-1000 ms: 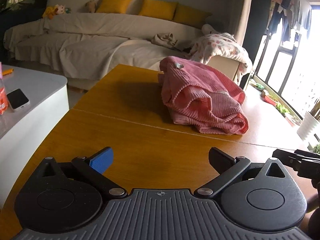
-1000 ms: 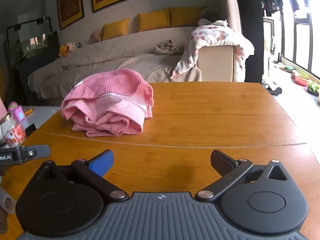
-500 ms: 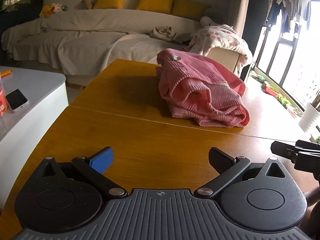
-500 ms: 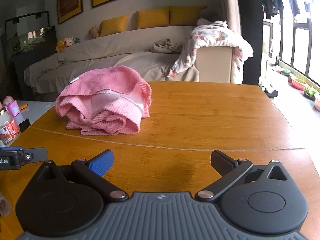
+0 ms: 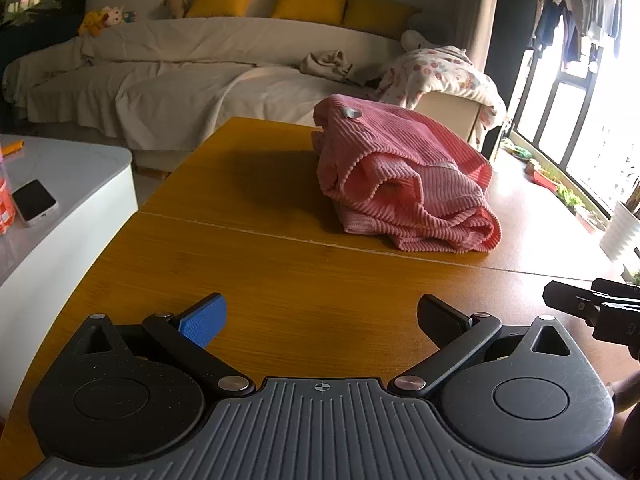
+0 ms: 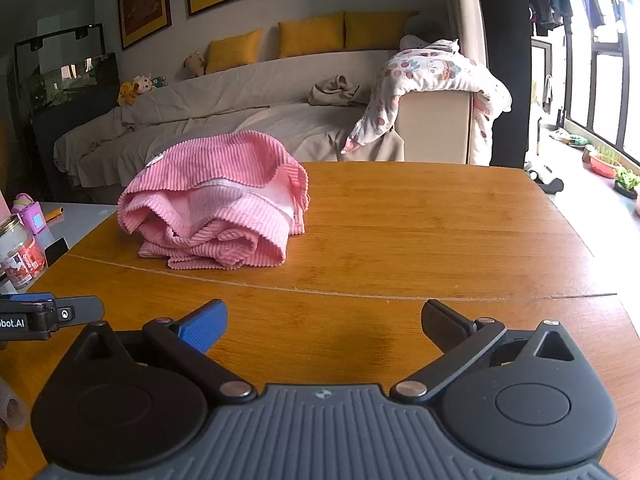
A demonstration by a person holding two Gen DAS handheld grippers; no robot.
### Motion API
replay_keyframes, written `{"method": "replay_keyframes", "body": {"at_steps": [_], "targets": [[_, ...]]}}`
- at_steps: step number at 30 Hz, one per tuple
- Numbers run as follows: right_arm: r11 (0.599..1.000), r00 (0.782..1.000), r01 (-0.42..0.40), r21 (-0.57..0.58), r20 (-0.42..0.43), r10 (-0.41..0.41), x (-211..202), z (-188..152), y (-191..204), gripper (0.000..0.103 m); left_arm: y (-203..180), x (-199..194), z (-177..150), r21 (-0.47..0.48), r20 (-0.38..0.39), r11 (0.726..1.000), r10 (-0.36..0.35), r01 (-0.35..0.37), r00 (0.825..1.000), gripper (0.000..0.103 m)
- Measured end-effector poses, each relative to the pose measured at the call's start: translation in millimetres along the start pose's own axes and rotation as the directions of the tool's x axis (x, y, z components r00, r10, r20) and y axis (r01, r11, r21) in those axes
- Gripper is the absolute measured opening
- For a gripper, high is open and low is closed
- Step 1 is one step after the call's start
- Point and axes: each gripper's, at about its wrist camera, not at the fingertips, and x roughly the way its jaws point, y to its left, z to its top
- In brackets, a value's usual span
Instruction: Fold clothes
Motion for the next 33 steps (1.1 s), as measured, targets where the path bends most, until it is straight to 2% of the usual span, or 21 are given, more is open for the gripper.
{"method": "replay_keyframes", "body": {"at_steps": [33], "targets": [[0.998, 1.0, -0.013, 0.065, -0.005, 0.013, -0.4, -1.7, -8.1, 0.103, 0.7, -0.8, -0.1, -0.006, -0.001, 1.0, -0.005, 0.005, 1.0, 0.103]]}}
